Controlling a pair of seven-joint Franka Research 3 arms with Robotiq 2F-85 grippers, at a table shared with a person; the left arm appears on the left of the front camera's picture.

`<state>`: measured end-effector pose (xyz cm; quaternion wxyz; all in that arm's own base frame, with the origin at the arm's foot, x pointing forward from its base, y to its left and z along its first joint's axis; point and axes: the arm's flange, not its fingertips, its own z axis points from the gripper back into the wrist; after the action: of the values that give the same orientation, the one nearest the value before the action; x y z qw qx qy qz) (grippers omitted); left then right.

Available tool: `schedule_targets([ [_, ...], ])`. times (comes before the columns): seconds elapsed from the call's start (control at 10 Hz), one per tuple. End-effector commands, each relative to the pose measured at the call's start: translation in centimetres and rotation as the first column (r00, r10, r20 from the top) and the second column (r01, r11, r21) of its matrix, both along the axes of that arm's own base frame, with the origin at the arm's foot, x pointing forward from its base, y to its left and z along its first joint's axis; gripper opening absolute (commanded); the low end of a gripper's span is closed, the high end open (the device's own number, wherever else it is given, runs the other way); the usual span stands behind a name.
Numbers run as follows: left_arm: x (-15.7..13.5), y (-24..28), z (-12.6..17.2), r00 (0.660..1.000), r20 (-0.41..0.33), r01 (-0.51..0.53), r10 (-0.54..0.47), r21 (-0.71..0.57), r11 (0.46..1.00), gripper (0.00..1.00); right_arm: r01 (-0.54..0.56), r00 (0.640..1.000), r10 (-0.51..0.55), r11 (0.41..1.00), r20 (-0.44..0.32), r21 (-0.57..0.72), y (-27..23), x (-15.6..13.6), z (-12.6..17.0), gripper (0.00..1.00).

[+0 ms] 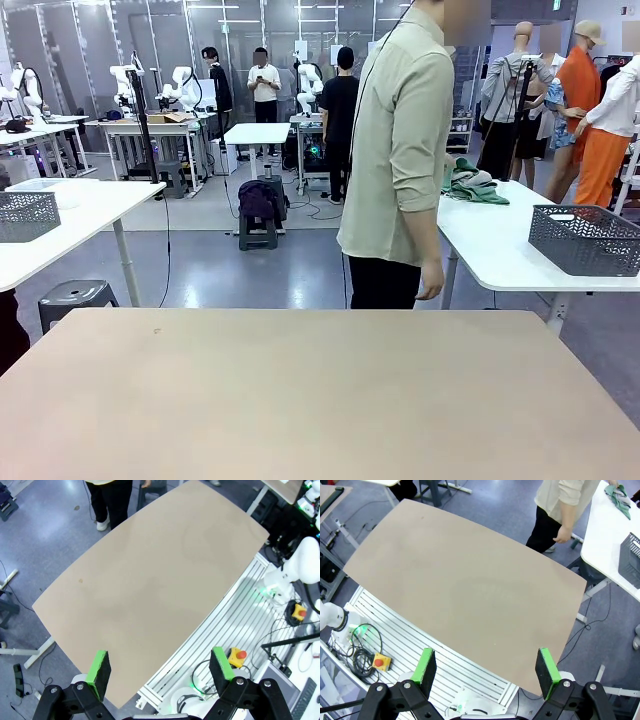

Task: Fold the towels and place them in the basket.
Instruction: When a person lays out a Towel with hook on the table, fold it in half twice.

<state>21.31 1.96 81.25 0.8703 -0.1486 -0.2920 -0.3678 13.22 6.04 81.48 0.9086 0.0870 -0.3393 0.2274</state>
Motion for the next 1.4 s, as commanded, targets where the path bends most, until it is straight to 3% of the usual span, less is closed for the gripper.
schedule_targets([
  [0.0,0.02,-0.26,-0.06,1.000,0.000,0.010,-0.010,-0.001,1.000,1.00,-0.010,1.000,0.010,1.000,0.005,0.002,0.06,-0.24,0.14,1.00],
  [1.3,0.02,-0.26,-0.06,1.000,0.000,0.010,-0.010,-0.001,1.000,1.00,-0.010,1.000,0.010,1.000,0.005,0.002,0.06,-0.24,0.14,1.00],
])
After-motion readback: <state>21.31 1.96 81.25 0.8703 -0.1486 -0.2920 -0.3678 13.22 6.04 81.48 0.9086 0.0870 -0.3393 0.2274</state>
